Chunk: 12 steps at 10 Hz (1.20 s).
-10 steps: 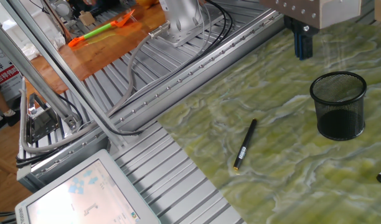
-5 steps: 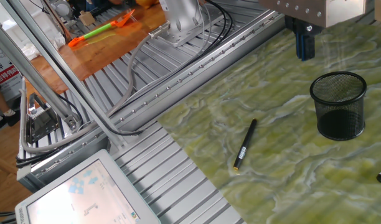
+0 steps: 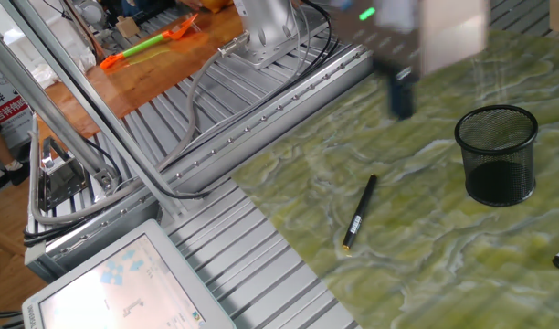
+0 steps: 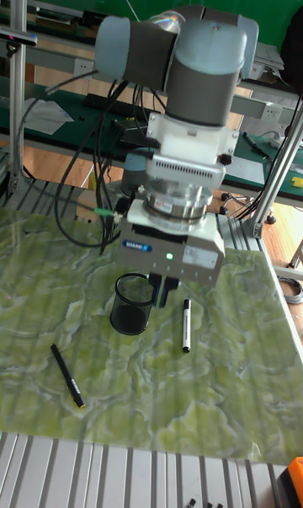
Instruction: Put the pen into the pen holder
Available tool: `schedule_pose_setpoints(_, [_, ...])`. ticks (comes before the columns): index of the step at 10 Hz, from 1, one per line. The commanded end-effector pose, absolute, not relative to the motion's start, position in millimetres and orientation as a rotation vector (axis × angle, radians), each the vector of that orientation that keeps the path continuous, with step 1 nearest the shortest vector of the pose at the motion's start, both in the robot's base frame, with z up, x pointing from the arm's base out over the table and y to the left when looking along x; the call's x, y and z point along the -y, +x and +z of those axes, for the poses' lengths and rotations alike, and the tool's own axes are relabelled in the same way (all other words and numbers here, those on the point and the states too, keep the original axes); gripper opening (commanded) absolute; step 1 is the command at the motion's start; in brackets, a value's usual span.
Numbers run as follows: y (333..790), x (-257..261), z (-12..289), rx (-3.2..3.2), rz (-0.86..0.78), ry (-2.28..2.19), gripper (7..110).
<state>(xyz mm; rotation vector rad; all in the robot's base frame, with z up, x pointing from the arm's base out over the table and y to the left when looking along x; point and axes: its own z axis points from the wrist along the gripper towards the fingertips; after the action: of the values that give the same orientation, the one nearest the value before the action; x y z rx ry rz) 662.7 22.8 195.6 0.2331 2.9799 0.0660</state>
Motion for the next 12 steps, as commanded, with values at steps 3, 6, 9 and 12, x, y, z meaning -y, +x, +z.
schedule_pose_setpoints(3, [684, -41, 159, -3.045, 0.007, 0.246, 7])
schedule_pose_setpoints(6, [633, -97, 143, -3.063, 0.092, 0.331, 7])
schedule_pose_setpoints(9, [596, -125, 113, -3.058, 0.215, 0.316, 7])
schedule_pose_setpoints(12, [566, -111, 86, -3.065, 0.139, 0.248, 7])
